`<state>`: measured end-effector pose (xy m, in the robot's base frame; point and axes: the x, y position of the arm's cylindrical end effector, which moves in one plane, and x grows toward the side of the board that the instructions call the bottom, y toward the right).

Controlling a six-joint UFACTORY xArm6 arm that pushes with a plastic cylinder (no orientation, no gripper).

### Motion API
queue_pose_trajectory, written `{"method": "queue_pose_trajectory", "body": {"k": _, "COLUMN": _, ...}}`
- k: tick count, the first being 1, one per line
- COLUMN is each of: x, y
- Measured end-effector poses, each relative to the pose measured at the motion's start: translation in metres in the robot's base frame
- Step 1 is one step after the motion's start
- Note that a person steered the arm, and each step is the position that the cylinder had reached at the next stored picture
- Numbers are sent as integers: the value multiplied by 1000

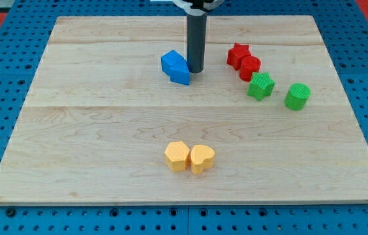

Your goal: Separate the red star from red circle

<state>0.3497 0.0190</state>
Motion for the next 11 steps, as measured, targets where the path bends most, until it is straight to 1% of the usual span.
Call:
{"method": "queue_pose_trajectory", "body": {"k": 1, "x": 0, "y": 1}}
{"method": "queue_pose_trajectory", "body": {"k": 2, "x": -14, "y": -2}}
{"method": "queue_pose_trajectory", "body": {"k": 3, "x": -56, "y": 13}}
{"method": "queue_pose_trajectory", "body": {"k": 4, "x": -101, "y": 65}}
{"method": "queue_pose_trajectory", "body": {"k": 5, "x": -95, "y": 120}}
{"method": "queue_pose_trajectory", "body": {"k": 6, "x": -42, "y": 116}}
{"method": "queue_pose_trajectory", "body": {"k": 7, "x": -9, "y": 100}}
{"method": "queue_pose_trajectory", "body": {"k": 8, "x": -15, "y": 82}}
{"method": "queue_pose_trajectory", "body": {"k": 9, "x": -52, "y": 105}}
{"method": "queue_pose_trajectory", "body": {"k": 10, "x": -47, "y": 81}}
{"method": "queue_pose_trajectory", "body": {"k": 11, "x": -27, "y": 49}}
